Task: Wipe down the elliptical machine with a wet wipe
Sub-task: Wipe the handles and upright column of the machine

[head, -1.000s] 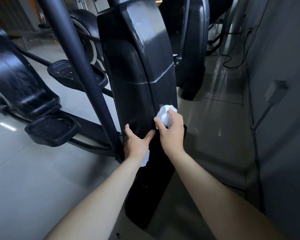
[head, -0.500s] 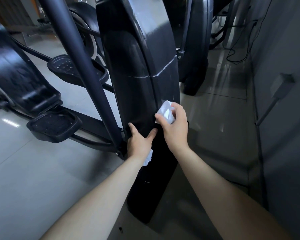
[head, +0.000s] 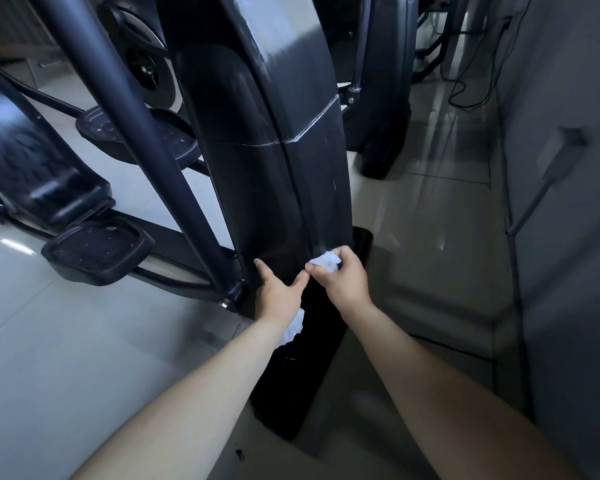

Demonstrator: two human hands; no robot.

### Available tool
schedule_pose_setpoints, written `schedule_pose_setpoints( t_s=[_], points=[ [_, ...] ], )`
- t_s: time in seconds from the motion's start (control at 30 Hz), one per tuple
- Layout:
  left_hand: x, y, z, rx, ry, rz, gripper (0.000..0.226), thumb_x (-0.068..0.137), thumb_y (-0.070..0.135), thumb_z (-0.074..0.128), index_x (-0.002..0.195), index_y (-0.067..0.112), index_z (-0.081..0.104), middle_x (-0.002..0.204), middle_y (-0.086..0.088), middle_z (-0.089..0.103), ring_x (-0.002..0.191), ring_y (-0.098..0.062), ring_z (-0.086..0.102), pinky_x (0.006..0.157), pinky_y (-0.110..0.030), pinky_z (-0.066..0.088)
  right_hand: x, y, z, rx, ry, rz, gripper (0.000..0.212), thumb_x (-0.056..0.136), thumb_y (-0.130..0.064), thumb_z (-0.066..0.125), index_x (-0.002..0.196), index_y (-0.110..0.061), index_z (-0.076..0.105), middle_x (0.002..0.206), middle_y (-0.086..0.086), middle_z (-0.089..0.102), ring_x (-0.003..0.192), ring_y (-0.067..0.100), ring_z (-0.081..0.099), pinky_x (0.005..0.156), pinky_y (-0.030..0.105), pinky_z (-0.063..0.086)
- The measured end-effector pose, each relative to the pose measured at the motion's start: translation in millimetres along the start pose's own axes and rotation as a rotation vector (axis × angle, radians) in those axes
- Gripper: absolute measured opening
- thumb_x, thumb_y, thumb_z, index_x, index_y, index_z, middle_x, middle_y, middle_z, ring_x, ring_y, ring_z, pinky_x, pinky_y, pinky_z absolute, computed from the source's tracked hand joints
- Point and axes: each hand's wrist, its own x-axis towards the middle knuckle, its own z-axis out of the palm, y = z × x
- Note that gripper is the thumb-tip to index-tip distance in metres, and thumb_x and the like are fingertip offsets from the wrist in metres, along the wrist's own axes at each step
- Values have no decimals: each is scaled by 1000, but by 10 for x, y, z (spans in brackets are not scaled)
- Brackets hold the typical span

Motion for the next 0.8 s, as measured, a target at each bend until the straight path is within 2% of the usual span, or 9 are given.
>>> schedule_pose_setpoints(
  t_s=[0.13, 0.23, 0.3, 0.43, 0.53, 0.6, 0.67, 0.73, 0.8],
  points=[
    [-23, 111, -6, -13, -4, -14, 114, 90, 62, 64, 162, 16, -12, 157, -13, 42, 141, -31, 44, 108, -36, 37, 28, -324, 14, 108, 64, -137, 35, 73, -34, 85, 84, -27, 53, 108, 1, 56, 103, 16, 59, 85, 28, 51],
    [-24, 128, 14, -39, -1, -16, 114, 90, 61, 65, 162, 16, -11, 158, -12, 40, 142, -29, 42, 109, -35, 35, 7, -346, 46, 133, 72, -169, 31, 77, -35, 83, 88, -29, 54, 107, -6, 53, 111, 16, 55, 90, 28, 49],
    [-9, 115, 29, -62, 3, -22, 113, 91, 59, 65, 162, 16, -11, 160, -12, 38, 143, -29, 42, 110, -35, 35, -6, -161, 48, 99, 49, -122, 32, 78, -33, 83, 84, -29, 52, 107, -4, 53, 104, 14, 55, 86, 28, 49],
    [39, 18, 42, -64, -2, -30, 115, 90, 55, 69, 161, 21, -14, 156, -12, 44, 140, -29, 47, 107, -34, 37, -70, 127, 57, 60, 6, 17, 35, 74, -41, 84, 75, -27, 51, 105, 17, 62, 82, 13, 58, 75, 28, 46],
    [36, 32, 24, -99, -1, -37, 117, 88, 53, 73, 162, 21, -12, 160, -8, 39, 142, -27, 43, 110, -34, 35, -63, -18, 50, 63, 27, -13, 32, 75, -29, 85, 78, -25, 53, 106, 12, 60, 86, 14, 59, 79, 28, 49],
    [36, 85, 8, -140, 4, -43, 117, 86, 51, 76, 163, 20, -6, 160, -6, 37, 144, -26, 41, 112, -35, 34, -21, -193, 16, 114, 30, -63, 32, 73, -32, 84, 83, -23, 55, 107, 12, 61, 93, 18, 63, 80, 30, 52],
    [57, 132, -1, -185, 29, -28, 119, 82, 51, 80, 163, 22, -1, 158, -3, 39, 142, -26, 43, 109, -34, 35, 6, -354, -28, 137, 35, -117, 33, 77, -31, 84, 92, -23, 56, 115, 4, 56, 105, 9, 58, 87, 21, 48],
    [79, 153, -15, -211, 76, 4, 124, 77, 55, 82, 162, 26, -3, 159, 0, 39, 141, -24, 44, 109, -33, 35, 9, -436, -27, 162, 51, -150, 33, 84, -28, 81, 103, -27, 55, 124, -7, 47, 111, -10, 46, 92, 6, 39],
    [82, 172, -24, -228, 110, 18, 129, 69, 64, 82, 161, 34, -4, 160, 0, 39, 143, -21, 42, 117, -42, 34, 2, -435, -2, 199, 56, -149, 29, 90, -34, 75, 107, -33, 52, 124, -12, 46, 110, -10, 46, 94, 8, 38]
  ],
)
